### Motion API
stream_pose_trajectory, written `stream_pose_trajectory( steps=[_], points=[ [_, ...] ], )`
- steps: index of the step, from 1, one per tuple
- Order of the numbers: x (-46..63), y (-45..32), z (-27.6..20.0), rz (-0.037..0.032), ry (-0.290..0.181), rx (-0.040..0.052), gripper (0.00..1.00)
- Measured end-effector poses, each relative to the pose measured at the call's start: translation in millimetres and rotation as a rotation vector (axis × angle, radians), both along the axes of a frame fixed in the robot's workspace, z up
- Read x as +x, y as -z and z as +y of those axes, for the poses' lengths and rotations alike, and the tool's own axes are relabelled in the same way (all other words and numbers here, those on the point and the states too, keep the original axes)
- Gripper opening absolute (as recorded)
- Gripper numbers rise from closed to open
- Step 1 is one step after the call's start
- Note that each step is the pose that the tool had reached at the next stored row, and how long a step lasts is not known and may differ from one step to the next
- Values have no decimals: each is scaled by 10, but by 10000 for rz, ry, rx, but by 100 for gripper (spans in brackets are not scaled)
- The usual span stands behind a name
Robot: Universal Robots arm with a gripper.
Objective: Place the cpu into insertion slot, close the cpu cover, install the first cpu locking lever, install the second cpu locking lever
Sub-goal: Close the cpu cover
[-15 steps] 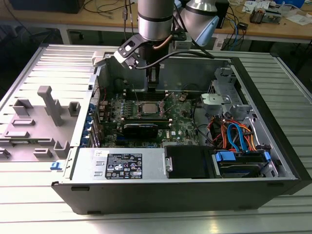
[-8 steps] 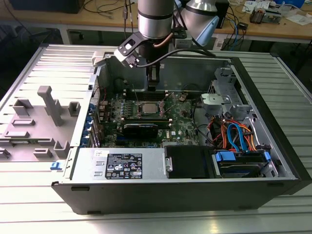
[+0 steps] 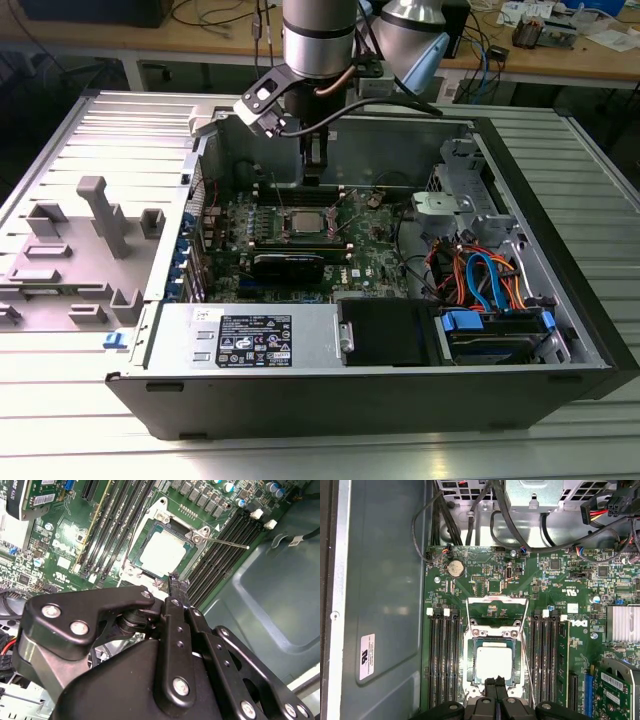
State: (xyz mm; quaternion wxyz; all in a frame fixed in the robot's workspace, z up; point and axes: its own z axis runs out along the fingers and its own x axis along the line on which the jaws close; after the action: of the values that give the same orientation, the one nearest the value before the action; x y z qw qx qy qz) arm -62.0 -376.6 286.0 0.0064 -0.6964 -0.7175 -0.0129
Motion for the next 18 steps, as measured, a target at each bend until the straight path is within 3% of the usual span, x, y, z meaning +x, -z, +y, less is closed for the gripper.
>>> stream_pose_trajectory(
  steps=[18],
  points=[
    [168,0,0,0,0,0,11]
  ],
)
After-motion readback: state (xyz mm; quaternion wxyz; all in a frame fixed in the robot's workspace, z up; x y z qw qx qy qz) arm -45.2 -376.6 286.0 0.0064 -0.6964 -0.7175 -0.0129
